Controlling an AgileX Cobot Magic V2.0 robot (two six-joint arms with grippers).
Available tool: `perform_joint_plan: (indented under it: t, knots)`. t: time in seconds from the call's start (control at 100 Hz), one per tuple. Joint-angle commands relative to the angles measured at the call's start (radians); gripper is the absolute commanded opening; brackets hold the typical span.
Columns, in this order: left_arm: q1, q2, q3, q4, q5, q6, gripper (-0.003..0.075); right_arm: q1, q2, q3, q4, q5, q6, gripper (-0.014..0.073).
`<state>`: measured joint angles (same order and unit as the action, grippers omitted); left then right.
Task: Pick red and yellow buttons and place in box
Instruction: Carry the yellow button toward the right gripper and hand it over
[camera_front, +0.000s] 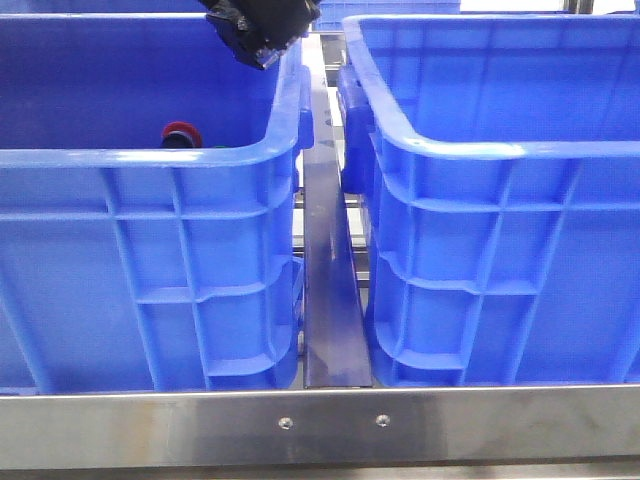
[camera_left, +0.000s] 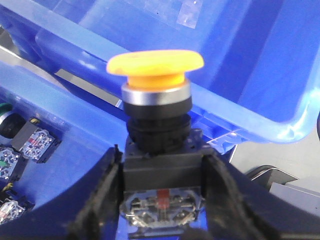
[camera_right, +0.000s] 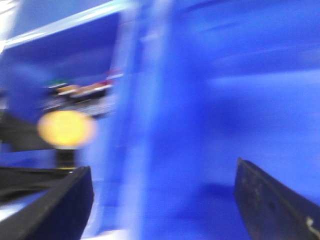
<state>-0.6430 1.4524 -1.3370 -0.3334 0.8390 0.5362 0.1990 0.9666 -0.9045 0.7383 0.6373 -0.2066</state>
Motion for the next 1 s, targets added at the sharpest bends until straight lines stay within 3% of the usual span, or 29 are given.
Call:
perform_joint_plan:
  t: [0.0, 0.29, 0.69, 0.8, 0.99]
  knots:
    - [-0.009, -0.039, -0.028, -0.029, -0.056, 0.001, 0.0169, 0.044, 0.063, -0.077, 0.175, -0.008, -0.081, 0.0612]
    - [-0.009, -0.039, -0.028, -0.029, -0.056, 0.001, 0.0169, 0.139, 0.265, -0.158, 0.482, 0.054, -0.255, 0.0612]
    - [-0.009, -0.039, -0.028, -0.029, -0.056, 0.001, 0.0169, 0.155, 0.379, -0.196, 0.548, 0.062, -0.298, 0.0603]
    - [-0.009, -0.039, -0.028, -0.031, -0.056, 0.001, 0.0169, 0.155, 0.383, -0.196, 0.548, 0.059, -0.298, 0.0505]
    - [-0.009, -0.039, -0.028, -0.031, -0.056, 0.001, 0.017, 0.155, 0.383, -0.196, 0.551, 0.065, -0.298, 0.0168]
